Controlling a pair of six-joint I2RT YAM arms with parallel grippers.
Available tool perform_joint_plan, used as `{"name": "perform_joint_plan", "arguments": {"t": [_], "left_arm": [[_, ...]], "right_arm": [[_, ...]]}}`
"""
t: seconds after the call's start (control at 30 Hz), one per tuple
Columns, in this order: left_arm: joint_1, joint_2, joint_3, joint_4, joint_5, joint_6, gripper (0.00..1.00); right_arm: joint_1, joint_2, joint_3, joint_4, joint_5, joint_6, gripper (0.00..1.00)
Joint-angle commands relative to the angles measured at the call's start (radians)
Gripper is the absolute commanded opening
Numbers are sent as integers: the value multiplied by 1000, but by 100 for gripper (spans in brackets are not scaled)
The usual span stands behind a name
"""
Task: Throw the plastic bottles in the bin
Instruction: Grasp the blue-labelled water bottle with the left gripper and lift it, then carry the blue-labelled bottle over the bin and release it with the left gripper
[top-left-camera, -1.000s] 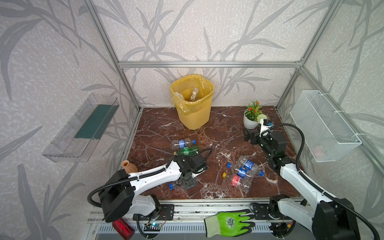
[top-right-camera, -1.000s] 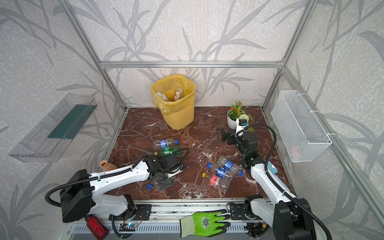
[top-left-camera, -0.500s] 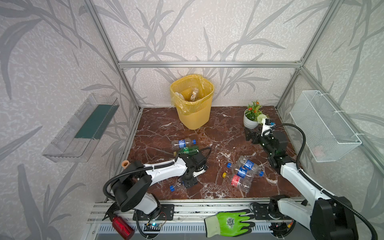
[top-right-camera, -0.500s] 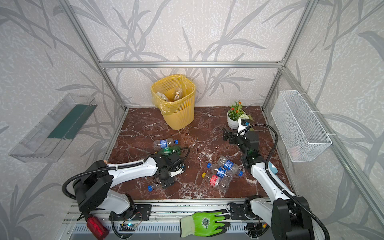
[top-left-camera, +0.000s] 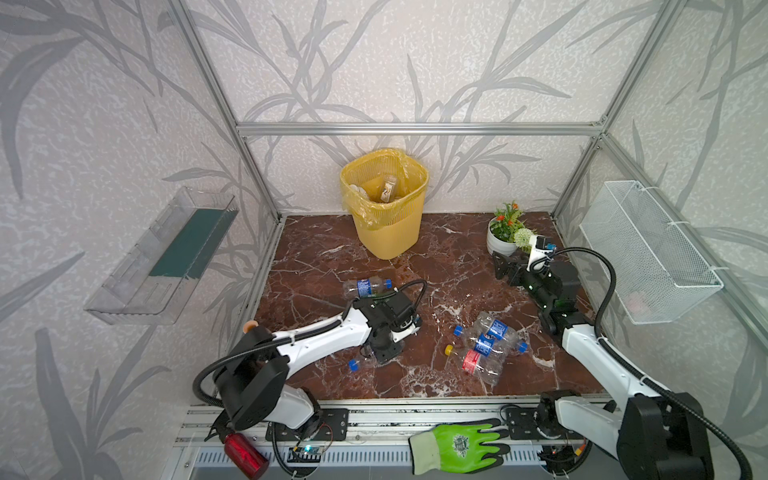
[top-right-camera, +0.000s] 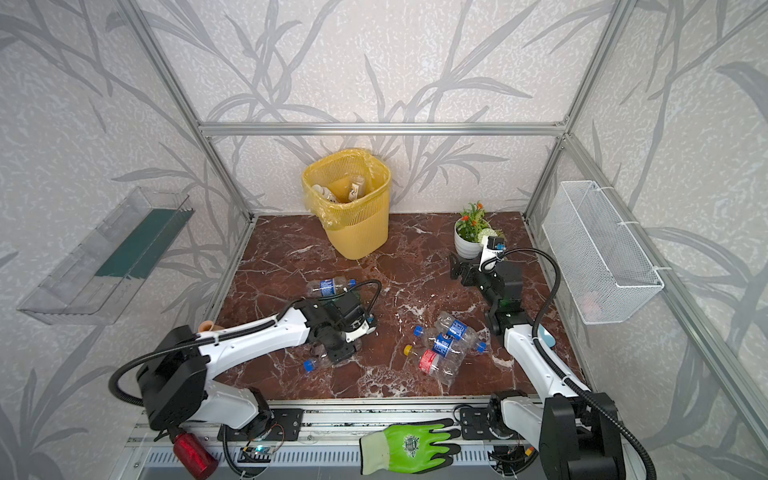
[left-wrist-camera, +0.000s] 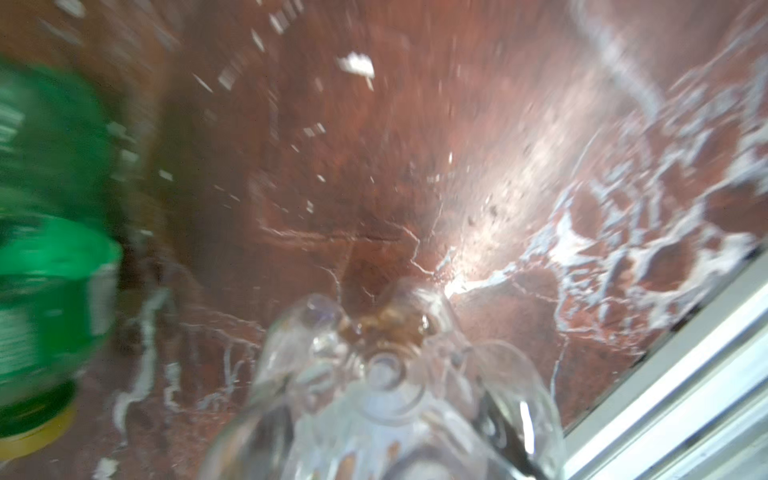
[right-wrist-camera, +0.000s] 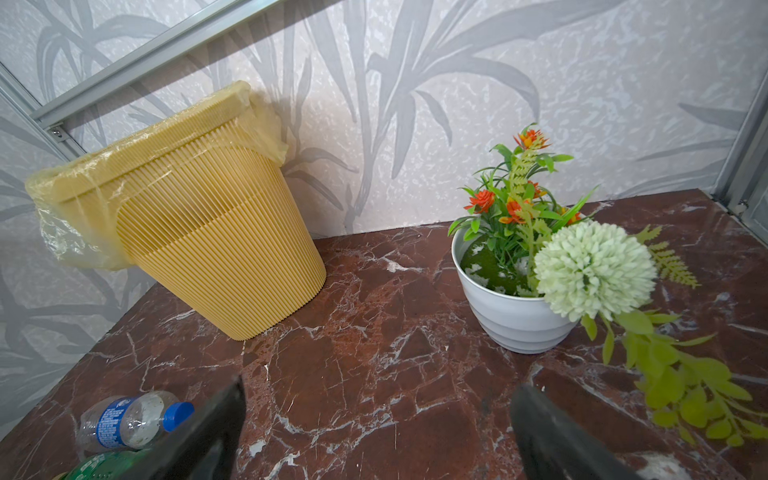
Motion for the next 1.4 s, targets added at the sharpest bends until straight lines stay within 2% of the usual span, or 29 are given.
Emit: {"name": "perform_joint_plan", "arguments": {"t": [0.0,0.07,0.2,0.27,0.4,0.53,0.6,0.7,0.83,0.93,1.0,1.07,1.13,1.17,1.37], "left_arm": [[4,-146,59,89,-53,-27,37],[7,-221,79,152,-117,-45,30],[9,-355,138,273,-282,-39,30],[11,-417,162,356,-330,-3,30],[13,-513,190,604,-348,99,32],[36,-518,201,891,-283,224,33],[81,-471,233,980,-236,234,32],[211,-342,315,1067,-110,153,31],[387,-22,568,1039,13,-8,32],[467,267,891,879,71,-117,42],[490,439,1120,754,66,-146,61],[495,534,1276,650,60,-156,72],[495,565,1359,598,77,-145,92],[495,564,1371,604,85,-144,98],[490,472,1314,655,135,-170,99]], "right_arm": [[-4,-6,-9,26,-10,0,99],[-3,-10,-11,22,-10,-3,99],[-3,-7,-15,20,-15,-1,99],[-2,-6,-14,21,-17,-1,99],[-2,-9,-7,18,-18,-3,99],[-3,-22,3,4,-20,-9,99],[-3,-31,5,-4,-20,-9,100],[-3,-49,7,-26,-18,-10,100],[-3,-83,11,-54,-24,-7,100],[-1,-101,19,-85,-20,-12,100],[-1,-111,17,-101,-11,-13,100],[-1,-126,19,-123,-4,-22,100],[-1,-145,20,-151,11,-35,100],[-1,-153,20,-164,21,-43,100],[-1,-173,40,-256,74,-49,100]]}}
